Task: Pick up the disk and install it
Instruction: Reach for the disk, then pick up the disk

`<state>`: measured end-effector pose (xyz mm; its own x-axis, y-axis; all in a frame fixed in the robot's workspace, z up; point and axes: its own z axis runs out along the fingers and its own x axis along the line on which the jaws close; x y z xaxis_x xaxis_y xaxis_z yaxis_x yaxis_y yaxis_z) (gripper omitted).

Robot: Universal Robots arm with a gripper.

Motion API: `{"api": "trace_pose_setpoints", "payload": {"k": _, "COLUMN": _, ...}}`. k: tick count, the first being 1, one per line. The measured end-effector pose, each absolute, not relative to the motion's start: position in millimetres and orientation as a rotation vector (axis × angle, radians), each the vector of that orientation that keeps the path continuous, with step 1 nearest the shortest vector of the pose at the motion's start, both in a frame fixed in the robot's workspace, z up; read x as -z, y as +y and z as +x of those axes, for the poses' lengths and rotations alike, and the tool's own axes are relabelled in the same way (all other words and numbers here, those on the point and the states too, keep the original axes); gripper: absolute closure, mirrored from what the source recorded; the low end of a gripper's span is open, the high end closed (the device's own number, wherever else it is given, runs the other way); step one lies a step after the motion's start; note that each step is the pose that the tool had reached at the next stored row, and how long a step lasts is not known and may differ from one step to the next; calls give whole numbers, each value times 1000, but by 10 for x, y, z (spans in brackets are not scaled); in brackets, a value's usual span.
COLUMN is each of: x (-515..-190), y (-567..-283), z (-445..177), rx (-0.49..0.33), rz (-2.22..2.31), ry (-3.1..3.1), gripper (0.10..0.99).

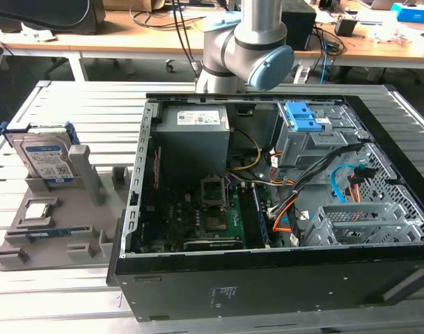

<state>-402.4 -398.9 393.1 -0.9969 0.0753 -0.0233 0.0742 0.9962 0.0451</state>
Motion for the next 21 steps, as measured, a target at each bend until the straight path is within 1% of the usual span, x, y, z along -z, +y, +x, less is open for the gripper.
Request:
{"api": "trace_pose_setpoints", "payload": {"k": 6, "x": -3932, "y": -3988, "z": -4026, "rx": -69, "rz": 87, "ry": 3115, "gripper": 980}}
{"api": "trace_pose_setpoints", "payload": {"k": 21, "x": -3931, "y": -3988, "z": -4026, "rx": -76, "rz": -543, "ry": 3078, "gripper": 980}}
